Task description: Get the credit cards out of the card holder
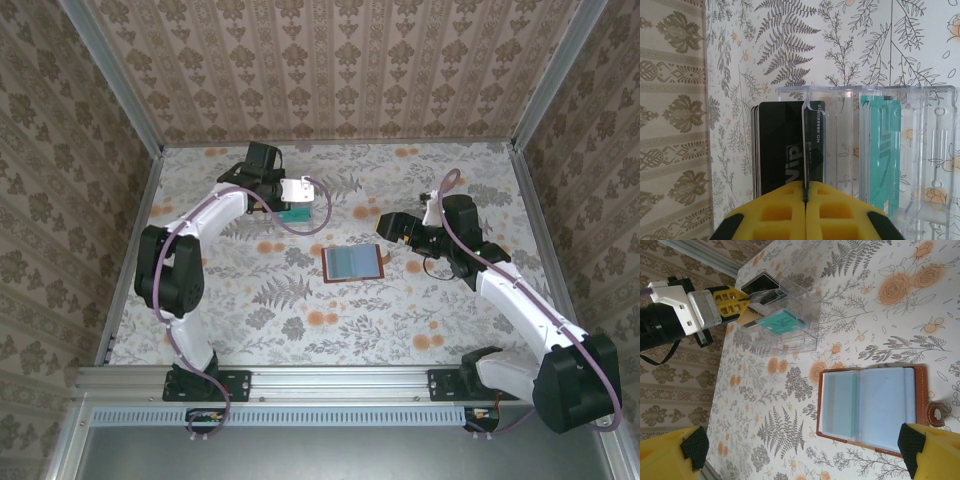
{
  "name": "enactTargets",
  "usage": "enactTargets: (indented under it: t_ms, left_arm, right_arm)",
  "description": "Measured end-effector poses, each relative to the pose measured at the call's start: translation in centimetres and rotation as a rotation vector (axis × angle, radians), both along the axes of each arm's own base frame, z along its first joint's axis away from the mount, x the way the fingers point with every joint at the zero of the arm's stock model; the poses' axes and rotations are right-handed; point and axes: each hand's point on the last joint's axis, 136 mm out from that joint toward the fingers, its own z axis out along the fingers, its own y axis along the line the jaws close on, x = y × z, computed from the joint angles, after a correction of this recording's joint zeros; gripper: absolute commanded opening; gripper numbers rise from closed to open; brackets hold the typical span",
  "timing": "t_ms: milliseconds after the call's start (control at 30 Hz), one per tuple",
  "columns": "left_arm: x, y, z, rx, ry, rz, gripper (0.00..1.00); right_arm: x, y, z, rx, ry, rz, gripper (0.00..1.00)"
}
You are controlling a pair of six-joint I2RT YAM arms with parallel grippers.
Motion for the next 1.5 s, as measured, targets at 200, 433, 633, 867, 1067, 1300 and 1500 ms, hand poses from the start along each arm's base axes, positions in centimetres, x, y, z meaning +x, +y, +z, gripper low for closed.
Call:
enactTargets:
  t_ms: [200,433,633,867,1067,1300,1500]
  left_arm:
    - [0.3,0.0,-0.1,0.000,-0.006,0.010,0.36]
    - [1.3,0.1,0.4,-0.006,-0.046,0.038,0.39]
    - [2.4,0.2,1.4,-0.024,-0.088,0.078,0.42]
    - [3.1,0.4,2.1,-0.033,-0.115,0.114,0.46]
    - [3.2,0.5,2.2,-0.052,-0.112,0.128,0.52]
    - [2.7,0.4,2.0,-0.105,-0.054,0.124,0.65]
    - [1.7,0.3,1.5,-0.127,0.008,0.102,0.67]
  right_arm:
    - [0.0,0.0,0.0,0.000,0.000,0.000,1.00]
    - [0.0,0.0,0.0,0.001,0.000,0.001,1.00]
    - [0.0,0.0,-0.1,0.001,0.003,0.000,1.00]
    - [0.0,0.0,-0.1,0.001,0.002,0.000,1.00]
    - [0.0,0.0,-0.1,0.002,0.003,0.001,1.00]
    - [0.0,0.0,-0.1,0.002,0.003,0.000,1.00]
    - [0.0,0.0,-0.1,0.005,0.005,-0.001,1.00]
